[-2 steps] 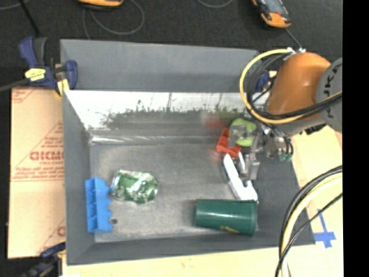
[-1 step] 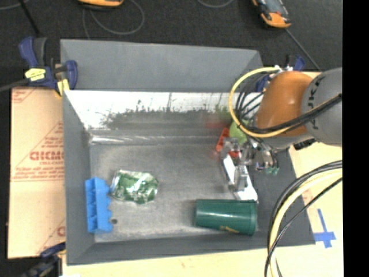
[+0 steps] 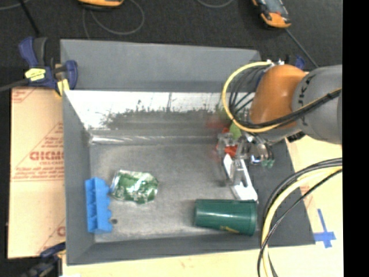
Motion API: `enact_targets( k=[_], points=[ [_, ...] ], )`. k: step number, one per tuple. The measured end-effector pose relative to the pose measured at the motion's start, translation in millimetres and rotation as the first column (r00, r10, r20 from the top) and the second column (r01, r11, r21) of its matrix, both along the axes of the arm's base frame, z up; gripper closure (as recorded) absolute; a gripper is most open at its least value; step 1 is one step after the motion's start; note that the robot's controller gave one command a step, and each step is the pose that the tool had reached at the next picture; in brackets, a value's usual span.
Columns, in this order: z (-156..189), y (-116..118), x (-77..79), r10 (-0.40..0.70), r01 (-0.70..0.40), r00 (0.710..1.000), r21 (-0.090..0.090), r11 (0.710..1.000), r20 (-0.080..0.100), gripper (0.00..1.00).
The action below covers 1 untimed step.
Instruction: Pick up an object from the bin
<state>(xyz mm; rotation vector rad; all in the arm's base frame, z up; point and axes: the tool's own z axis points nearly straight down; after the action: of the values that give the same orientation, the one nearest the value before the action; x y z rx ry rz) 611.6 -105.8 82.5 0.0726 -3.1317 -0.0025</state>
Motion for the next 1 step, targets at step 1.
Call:
enact_targets(
  k=[1],
  points=[
    [-6.6, 43.0, 12.6, 0.079, -0.079, 0.997, -0.005, 0.997, 0.013, 0.0]
  ],
)
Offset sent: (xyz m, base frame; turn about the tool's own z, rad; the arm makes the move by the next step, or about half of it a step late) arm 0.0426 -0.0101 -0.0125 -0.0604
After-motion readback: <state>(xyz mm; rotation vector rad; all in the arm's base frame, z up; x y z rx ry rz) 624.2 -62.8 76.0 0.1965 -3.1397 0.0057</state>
